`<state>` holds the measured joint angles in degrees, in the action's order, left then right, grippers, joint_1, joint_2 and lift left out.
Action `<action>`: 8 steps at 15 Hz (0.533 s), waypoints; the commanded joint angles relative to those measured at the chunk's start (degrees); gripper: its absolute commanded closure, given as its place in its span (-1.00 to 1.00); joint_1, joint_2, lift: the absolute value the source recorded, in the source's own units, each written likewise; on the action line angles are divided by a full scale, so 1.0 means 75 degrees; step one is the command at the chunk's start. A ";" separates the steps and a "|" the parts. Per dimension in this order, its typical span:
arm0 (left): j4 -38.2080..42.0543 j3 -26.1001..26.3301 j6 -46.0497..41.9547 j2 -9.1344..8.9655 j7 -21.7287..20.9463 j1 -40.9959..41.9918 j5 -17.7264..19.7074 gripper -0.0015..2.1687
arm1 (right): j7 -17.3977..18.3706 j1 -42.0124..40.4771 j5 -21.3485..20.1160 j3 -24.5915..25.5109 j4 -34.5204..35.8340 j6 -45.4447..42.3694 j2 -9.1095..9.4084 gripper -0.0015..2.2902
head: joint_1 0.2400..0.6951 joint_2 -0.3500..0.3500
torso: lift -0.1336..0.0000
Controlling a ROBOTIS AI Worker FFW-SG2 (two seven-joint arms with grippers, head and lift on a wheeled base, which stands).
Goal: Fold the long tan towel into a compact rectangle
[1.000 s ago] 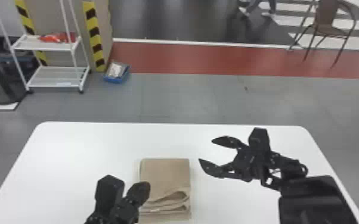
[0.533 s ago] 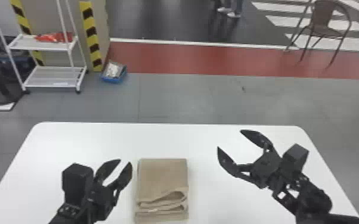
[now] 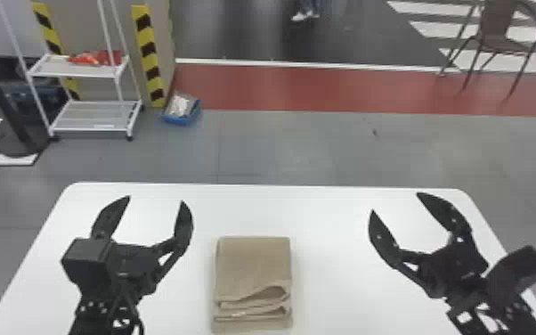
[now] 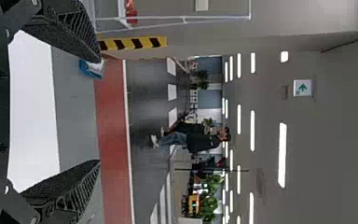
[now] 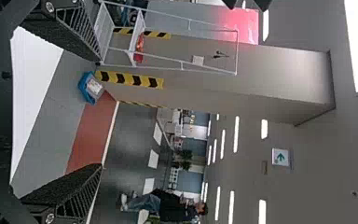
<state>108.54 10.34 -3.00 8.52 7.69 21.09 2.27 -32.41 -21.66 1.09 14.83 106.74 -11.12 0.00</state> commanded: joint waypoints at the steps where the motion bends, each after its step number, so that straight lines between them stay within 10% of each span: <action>1: -0.0047 0.0062 -0.0215 0.0000 0.0006 0.0129 -0.0056 -0.94 | 0.0150 -0.0323 0.0100 0.0004 0.0300 0.0095 0.0007 -0.92 | 1.00 -0.26 | 1.00; 8: 0.0188 -0.0442 -0.0425 0.0059 -0.0123 0.0457 0.0413 -0.93 | 0.0724 -0.1073 0.0979 -0.0067 0.1272 0.1806 0.0007 -0.91 | 1.00 -0.26 | 1.00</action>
<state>109.75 7.39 -6.33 8.90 6.75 24.24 5.08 -27.63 -29.25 8.37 14.67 114.27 -2.52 0.00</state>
